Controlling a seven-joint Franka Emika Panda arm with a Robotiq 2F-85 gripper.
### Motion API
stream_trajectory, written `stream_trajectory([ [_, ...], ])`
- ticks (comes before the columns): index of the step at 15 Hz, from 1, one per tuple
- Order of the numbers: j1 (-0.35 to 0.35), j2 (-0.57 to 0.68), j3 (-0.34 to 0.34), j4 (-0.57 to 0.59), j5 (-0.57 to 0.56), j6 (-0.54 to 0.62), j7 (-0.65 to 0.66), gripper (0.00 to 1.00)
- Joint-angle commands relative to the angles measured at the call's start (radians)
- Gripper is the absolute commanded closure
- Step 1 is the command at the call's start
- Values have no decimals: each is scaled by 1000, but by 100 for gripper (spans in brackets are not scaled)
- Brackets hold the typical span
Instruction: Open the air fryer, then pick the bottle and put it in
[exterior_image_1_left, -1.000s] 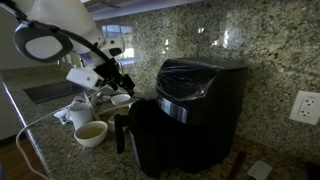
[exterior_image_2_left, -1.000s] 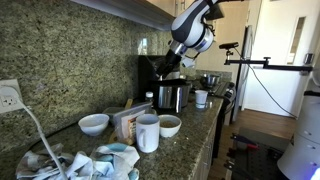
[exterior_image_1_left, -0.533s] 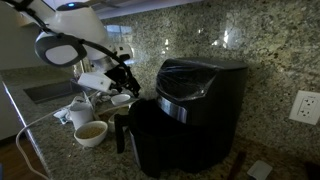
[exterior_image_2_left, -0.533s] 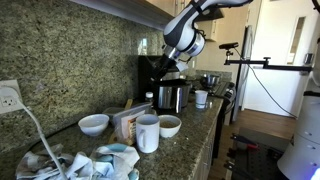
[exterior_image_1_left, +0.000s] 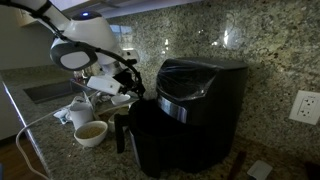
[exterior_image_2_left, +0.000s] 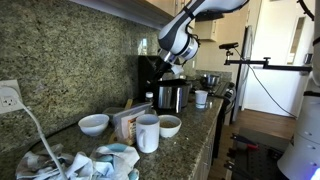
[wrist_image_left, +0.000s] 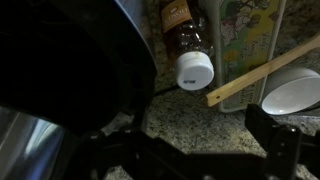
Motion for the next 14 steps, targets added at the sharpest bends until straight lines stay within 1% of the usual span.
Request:
stream_trajectory([
  [1,-18,38,25,38,55,21,-60,0],
  [5,-32,51,40,45,107,23,-105,0],
  [10,-67,67,88,65,259,-4,-213,0],
  [14,-86,78,107,73,332,1,-280,0],
])
